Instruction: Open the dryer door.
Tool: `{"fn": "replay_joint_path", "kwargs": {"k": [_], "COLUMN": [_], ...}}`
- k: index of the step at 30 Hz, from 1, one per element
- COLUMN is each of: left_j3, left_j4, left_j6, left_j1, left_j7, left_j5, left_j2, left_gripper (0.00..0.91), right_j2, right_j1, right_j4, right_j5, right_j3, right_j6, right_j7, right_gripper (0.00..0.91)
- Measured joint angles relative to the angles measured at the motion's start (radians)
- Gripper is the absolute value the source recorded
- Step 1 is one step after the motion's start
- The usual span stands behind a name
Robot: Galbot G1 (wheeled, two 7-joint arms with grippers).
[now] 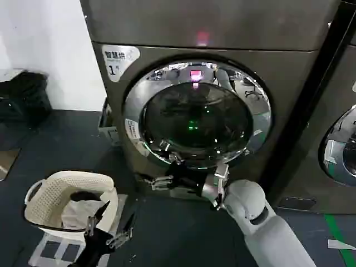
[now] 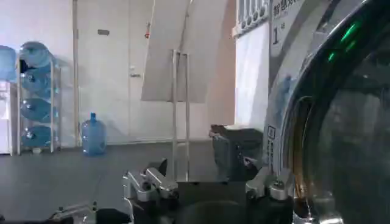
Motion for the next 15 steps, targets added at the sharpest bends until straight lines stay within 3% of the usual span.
{"fn": "replay_joint_path", "kwargs": {"k": [8, 15], "left_j3": [-0.005, -0.003], "left_j4": [-0.007, -0.002], "left_j6": [0.003, 0.001], "left_j1": [0.003, 0.010], "left_j7": [0.003, 0.002], "left_j5": [-0.003, 0.017], "left_j2": [0.001, -0.005], "left_gripper": [0.907, 0.907], "right_j2": [0.038, 0.076], "right_j1": [0.047, 0.105], "right_j4": [-0.105, -0.225], "right_j5": [-0.069, -0.077], "right_j3": [-0.008, -0.019], "right_j6": [0.065, 0.088], "right_j7": [-0.019, -0.032], "right_gripper": [0.907, 0.907]}}
